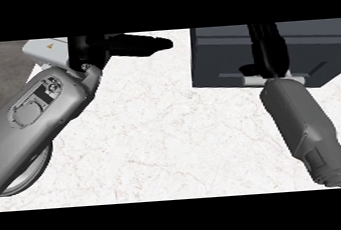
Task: Pick up the can, place it into the drawer and close the drawer
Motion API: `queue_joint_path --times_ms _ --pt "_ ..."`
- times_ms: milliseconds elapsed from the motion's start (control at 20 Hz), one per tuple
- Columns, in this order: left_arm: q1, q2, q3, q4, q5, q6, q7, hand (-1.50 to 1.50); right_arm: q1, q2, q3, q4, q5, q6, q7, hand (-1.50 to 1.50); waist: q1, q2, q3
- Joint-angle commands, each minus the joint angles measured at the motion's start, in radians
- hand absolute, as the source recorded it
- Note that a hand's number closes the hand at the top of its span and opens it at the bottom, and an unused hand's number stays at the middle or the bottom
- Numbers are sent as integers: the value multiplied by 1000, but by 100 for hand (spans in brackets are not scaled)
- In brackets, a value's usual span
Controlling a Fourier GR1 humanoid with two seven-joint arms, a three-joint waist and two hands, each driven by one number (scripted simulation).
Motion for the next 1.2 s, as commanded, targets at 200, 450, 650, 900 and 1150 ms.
queue_joint_path --times_ms 200,450,650,900,1150 --pt "107 18 2 -93 -28 2 -26 -150 -161 -24 -41 189 7 -37 26 -150 23 18 5" --pt "134 45 3 -155 -42 -6 -13 -150 -230 -18 -54 238 8 -50 47 -150 36 20 5" --pt "150 46 9 -149 -52 -8 5 -150 -258 -28 -77 261 -22 -28 -12 -150 13 18 6" --pt "201 51 12 -191 -57 -4 -14 -150 -271 8 -150 242 -121 -7 -114 -150 18 18 8" --pt "222 48 9 -216 -72 8 -25 -150 -318 28 -252 215 -247 60 -207 -150 23 15 9"
